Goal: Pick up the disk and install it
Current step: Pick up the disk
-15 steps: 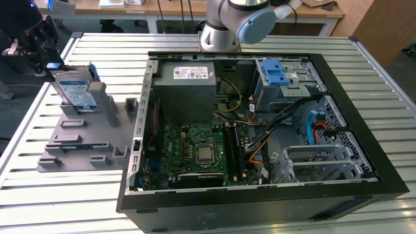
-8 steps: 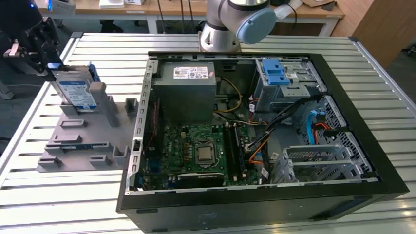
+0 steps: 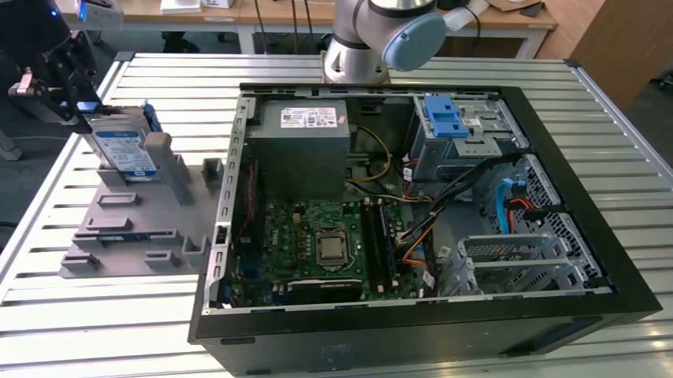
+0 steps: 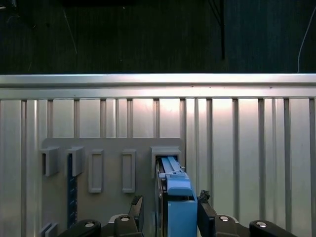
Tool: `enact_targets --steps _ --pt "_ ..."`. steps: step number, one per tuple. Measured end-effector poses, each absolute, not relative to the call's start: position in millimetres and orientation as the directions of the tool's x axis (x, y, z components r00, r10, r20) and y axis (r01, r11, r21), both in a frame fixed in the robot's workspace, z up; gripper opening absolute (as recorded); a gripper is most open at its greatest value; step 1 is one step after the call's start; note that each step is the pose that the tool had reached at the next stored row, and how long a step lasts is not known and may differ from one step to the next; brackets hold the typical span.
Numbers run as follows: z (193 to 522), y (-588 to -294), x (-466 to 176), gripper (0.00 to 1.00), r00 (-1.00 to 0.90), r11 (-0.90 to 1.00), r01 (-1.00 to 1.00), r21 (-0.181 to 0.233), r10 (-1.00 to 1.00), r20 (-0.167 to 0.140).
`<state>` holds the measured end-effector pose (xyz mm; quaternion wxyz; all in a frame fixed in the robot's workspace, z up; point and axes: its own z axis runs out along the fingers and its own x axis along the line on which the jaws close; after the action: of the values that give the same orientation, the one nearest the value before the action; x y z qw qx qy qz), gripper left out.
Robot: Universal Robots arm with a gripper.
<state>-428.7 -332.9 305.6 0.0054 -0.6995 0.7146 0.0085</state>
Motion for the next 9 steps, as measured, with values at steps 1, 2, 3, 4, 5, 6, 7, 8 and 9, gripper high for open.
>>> enact_targets --steps 1,2,3,4,5,6,7,8,9 --pt "304.8 -332.7 -428.8 0.55 -0.021 0.021 -1.000 0.005 -1.000 -0.019" --pt "304.0 -332.7 -428.8 0.55 -0.021 0.021 -1.000 0.005 -1.000 -0.019" --pt "303.2 -332.7 -428.8 0.55 -0.021 0.021 -1.000 0.005 -1.000 -0.019" --pt "302.3 -332.7 -428.8 0.55 -0.021 0.021 -1.000 0.005 -1.000 -0.019" --pt "301.3 -332.6 -428.8 0.55 -0.021 0.021 -1.000 0.005 -1.000 -0.019" --pt "300.4 -332.5 -428.8 0.55 -0.021 0.021 -1.000 0.005 -1.000 -0.019" --pt "299.9 -331.8 -428.9 0.55 -0.022 0.022 -1.000 0.006 -1.000 -0.019" --pt "299.5 -330.7 -428.8 0.55 -0.022 0.021 -1.000 0.006 -1.000 -0.019" --pt "299.1 -329.4 -428.8 0.55 -0.021 0.021 -1.000 0.006 -1.000 -0.019"
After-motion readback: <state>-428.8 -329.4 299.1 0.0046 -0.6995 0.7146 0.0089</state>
